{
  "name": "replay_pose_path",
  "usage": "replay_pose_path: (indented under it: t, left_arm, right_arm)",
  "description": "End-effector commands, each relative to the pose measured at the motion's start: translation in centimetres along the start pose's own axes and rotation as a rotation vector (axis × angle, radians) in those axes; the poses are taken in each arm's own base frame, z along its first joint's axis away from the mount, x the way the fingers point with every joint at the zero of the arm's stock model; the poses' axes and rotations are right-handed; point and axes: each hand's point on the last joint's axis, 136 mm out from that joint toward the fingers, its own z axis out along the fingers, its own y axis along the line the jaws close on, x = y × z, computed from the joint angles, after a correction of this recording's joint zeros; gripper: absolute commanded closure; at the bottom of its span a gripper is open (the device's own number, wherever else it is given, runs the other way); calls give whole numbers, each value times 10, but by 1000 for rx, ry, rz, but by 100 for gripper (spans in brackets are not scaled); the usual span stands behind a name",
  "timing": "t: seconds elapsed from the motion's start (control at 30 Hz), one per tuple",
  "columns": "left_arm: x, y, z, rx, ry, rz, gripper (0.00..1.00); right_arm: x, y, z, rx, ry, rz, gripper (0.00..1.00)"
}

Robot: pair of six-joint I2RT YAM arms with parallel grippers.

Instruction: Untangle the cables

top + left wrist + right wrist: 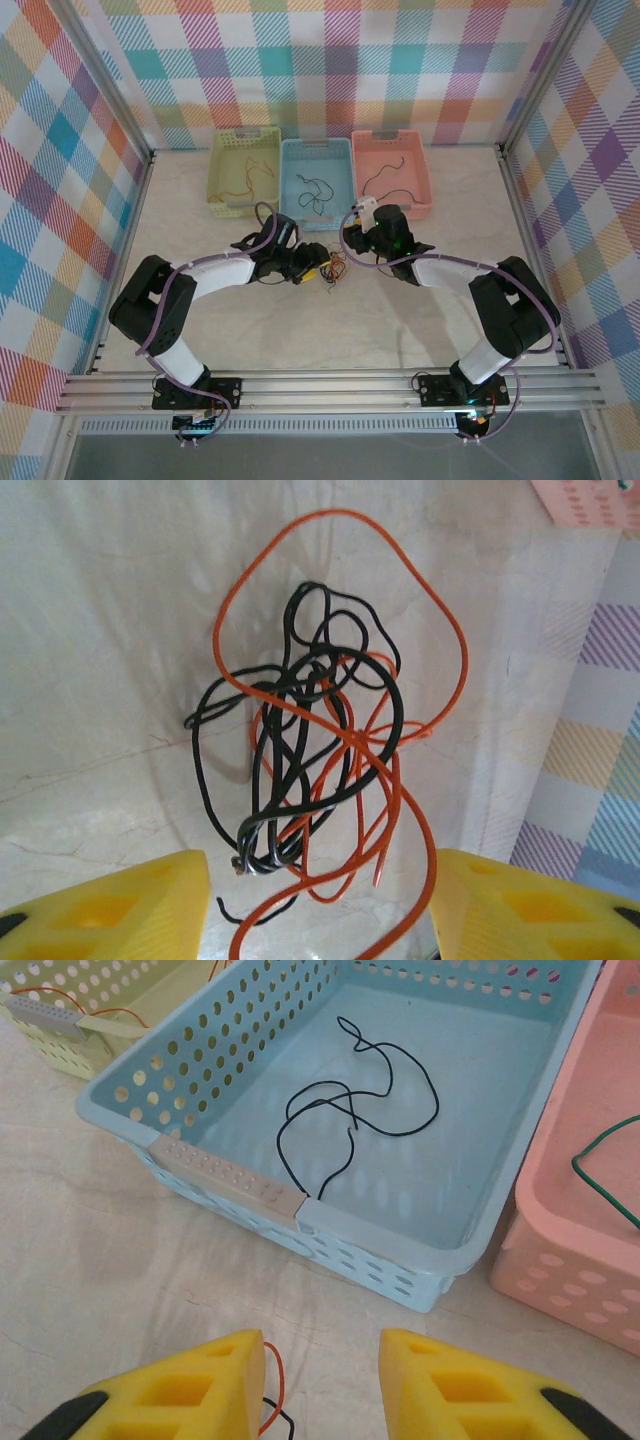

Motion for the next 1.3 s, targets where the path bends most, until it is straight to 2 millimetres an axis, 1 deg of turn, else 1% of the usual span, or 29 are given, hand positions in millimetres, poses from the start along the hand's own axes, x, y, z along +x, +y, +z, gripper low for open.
replay_pose_path:
  t: [0.0,0.17,0.27,0.33,0.43,0.5,0.6,0.7,0.73,0.77,0.83,0.9,0.93,1.0,1.03,1.07,1.17,1.27]
  left_arm:
    - [-19,-11,-3,25,-51,-5,45]
    - [-29,-14,-9,14,-85,11,52]
    - [-36,-17,-14,1,-109,32,53]
    - [-38,-22,-15,10,-112,40,58]
    - [-40,-30,-14,32,-106,46,72]
    - [-41,-32,-13,35,-106,49,77]
    - [-42,-33,-11,36,-100,53,82]
    - [-41,-32,-10,35,-94,52,83]
    - [-40,-32,-10,36,-91,53,82]
    - [-39,-31,-11,31,-88,55,79]
    - [-39,-28,-17,0,-101,69,69]
    - [-41,-23,-32,-54,-143,111,60]
    - [-42,-21,-41,-78,-169,141,54]
    - [-38,-18,-55,-116,-177,191,43]
    - [-35,-22,-60,-112,-169,231,41]
    - [-25,-17,-65,-141,-130,265,39]
    - [-10,-11,-77,-262,-77,407,37]
    - [2,-3,-81,-388,-1,536,36]
  right_arm:
    - [-9,2,1,-19,-18,12,63]
    - [-9,3,2,-22,-14,12,63]
    - [-9,3,2,-25,-14,13,63]
    - [-9,3,2,-25,-14,12,63]
    - [-9,3,2,-25,-13,10,63]
    - [-8,3,2,-25,-10,10,63]
    - [-8,3,2,-25,-9,11,63]
    - [-9,3,2,-25,-10,11,63]
    - [-9,3,2,-25,-11,11,63]
    - [-8,3,2,-24,-10,11,63]
    - [-8,3,2,-24,-9,12,63]
    - [-9,3,2,-25,-10,12,63]
    - [-9,3,2,-25,-11,11,62]
    - [-8,3,2,-24,-10,11,62]
    - [-9,3,2,-25,-10,11,62]
    - [-9,3,2,-25,-10,11,62]
    - [-8,3,3,-26,-8,11,62]
    - [-8,3,3,-26,-6,11,62]
